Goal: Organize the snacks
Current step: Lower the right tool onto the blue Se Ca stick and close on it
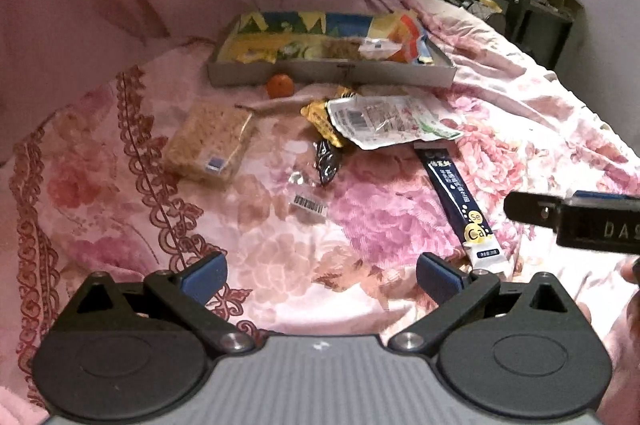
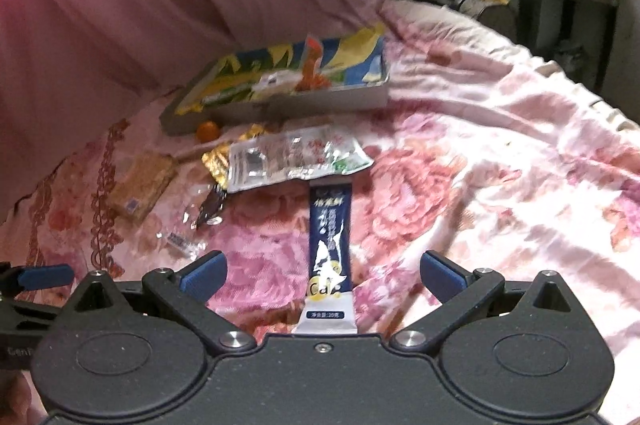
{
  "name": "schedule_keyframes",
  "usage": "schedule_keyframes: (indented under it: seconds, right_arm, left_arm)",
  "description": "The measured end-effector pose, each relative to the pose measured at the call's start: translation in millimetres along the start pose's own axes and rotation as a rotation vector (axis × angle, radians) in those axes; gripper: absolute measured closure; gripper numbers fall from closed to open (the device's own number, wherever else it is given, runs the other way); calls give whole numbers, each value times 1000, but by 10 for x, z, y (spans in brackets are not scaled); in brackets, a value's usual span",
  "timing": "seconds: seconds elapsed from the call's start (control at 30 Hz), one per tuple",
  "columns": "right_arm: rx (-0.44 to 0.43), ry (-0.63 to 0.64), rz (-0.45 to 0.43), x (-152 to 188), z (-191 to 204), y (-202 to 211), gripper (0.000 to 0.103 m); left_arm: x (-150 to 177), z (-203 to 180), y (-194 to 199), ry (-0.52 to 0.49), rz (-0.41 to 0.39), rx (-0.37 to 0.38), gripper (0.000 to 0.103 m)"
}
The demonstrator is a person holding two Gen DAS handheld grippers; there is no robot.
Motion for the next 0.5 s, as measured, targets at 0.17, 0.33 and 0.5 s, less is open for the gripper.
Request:
schedule_keyframes:
  seconds: [0.17,0.33,0.5]
  right_arm:
    - [4,45,87,-31,-13,-205,1]
    - [21,71,134,-64,-77,-329,1]
    - [46,48,135,-64,-124,-453,1]
  left_arm:
    - [-29,114,-225,93,91,23,0]
    - [-91,204,-432,157,155,23,1]
    - [-188,188,-561,125,147,9,1]
Point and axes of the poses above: each gripper's, at about its wrist camera, not at the fingertips, and y roughly against the way its jaws point, z to its left, x to its underside, the point moved 7 cm from there along -y, roughly the way its jaws point, and after that the axes turned 13 degrees about -x, right-handed, at the moved point
